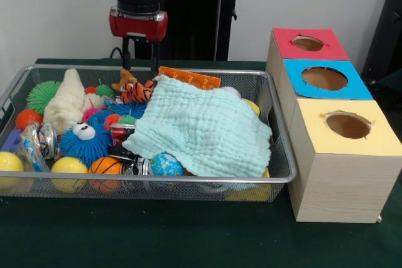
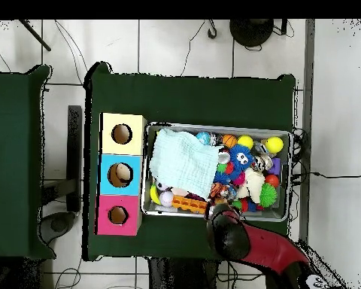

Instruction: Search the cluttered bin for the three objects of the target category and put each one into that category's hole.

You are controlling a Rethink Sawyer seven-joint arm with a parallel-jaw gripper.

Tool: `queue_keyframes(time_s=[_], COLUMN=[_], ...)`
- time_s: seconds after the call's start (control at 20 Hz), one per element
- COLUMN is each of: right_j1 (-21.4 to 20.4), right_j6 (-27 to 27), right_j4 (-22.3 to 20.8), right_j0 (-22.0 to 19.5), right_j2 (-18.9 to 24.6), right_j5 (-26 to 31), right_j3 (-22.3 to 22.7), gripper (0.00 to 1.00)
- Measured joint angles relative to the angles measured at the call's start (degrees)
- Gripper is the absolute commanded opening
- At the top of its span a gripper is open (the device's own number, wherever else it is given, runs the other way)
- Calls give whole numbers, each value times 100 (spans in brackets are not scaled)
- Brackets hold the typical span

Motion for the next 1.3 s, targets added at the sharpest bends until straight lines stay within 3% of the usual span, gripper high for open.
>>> queue_keyframes(time_s=[0.95, 1.3], right_j1=[111, 290], right_j6=[0, 2], right_j4=[-15, 12], right_j0=[571, 862], right_j2=[169, 217], right_j5=[-6, -337], right_j3=[-2, -1], gripper=[100, 100])
